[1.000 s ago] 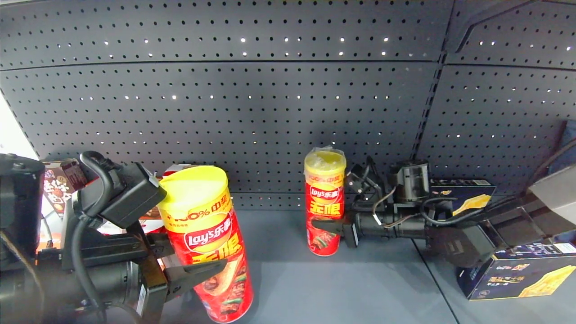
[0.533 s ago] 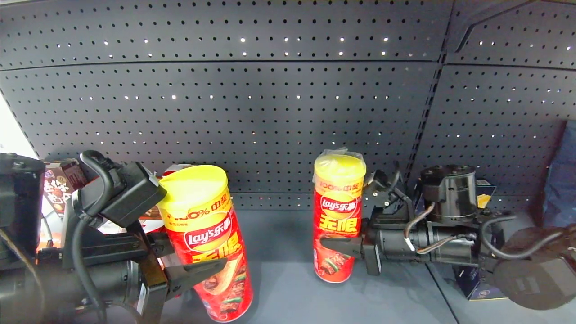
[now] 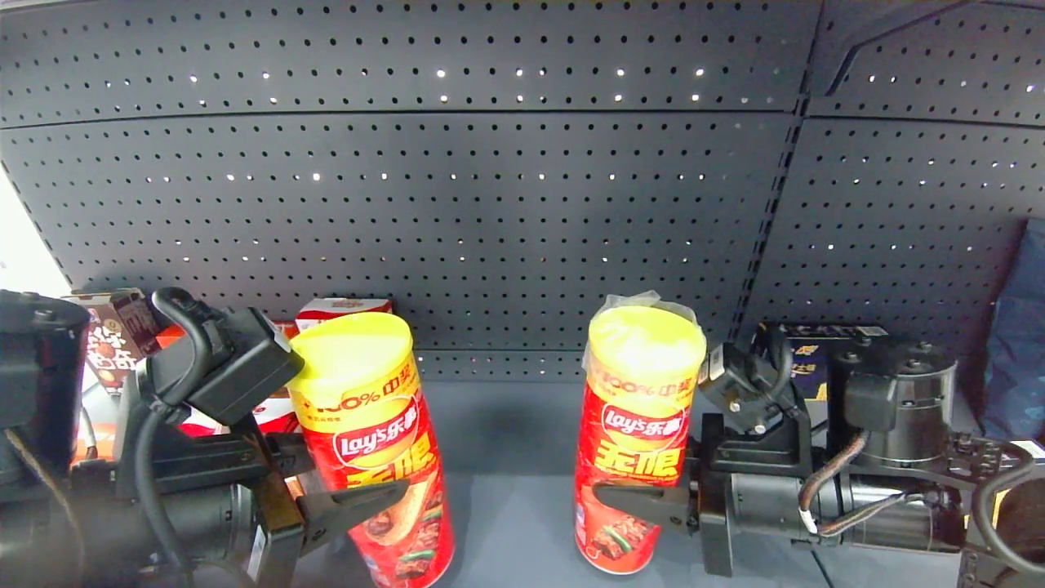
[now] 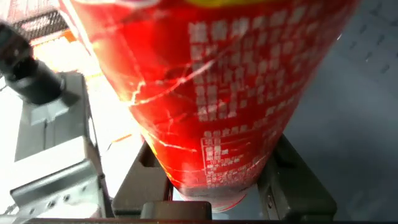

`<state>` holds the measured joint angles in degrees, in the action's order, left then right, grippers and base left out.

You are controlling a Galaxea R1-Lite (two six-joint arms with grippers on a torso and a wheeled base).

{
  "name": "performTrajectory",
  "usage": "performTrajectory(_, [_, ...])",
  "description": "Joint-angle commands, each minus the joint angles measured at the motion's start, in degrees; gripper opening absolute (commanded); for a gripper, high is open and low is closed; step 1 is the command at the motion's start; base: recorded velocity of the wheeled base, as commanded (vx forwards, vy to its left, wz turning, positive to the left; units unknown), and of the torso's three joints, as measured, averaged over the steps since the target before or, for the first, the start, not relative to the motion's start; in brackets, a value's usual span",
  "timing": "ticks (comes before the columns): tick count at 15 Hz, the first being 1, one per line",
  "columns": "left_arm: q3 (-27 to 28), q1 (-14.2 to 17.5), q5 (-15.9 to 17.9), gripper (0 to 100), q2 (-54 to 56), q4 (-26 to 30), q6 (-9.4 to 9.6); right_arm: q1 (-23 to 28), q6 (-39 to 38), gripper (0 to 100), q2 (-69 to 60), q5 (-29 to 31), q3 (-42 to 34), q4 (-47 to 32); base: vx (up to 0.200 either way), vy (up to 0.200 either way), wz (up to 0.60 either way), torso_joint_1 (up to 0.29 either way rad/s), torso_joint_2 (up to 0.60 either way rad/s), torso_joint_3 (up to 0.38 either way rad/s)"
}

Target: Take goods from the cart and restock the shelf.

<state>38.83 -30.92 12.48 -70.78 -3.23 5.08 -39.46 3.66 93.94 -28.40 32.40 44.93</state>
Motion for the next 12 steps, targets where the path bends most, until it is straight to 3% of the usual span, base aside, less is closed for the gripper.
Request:
performTrajectory(1, [0.2,-0.02,0.0,0,-0.06,-0.02,0.01,-0.35,0.03,0,-0.43,-0.07,-2.7,1.91,0.0,0.0,0.0,0.0,0.0,0.0])
performTrajectory(4, [0.55,-0.02,0.0,0,-0.06,-0.02,0.01,-0.35,0.12,0,1.07,-0.07,-5.6,5.78,0.0,0.0,0.0,0.0,0.0,0.0])
performTrajectory(12, [0.64,-0.02,0.0,0,-0.06,-0.02,0.01,-0.27,0.12,0,4.06,-0.07,-5.07,6.48,0.0,0.0,0.0,0.0,0.0,0.0])
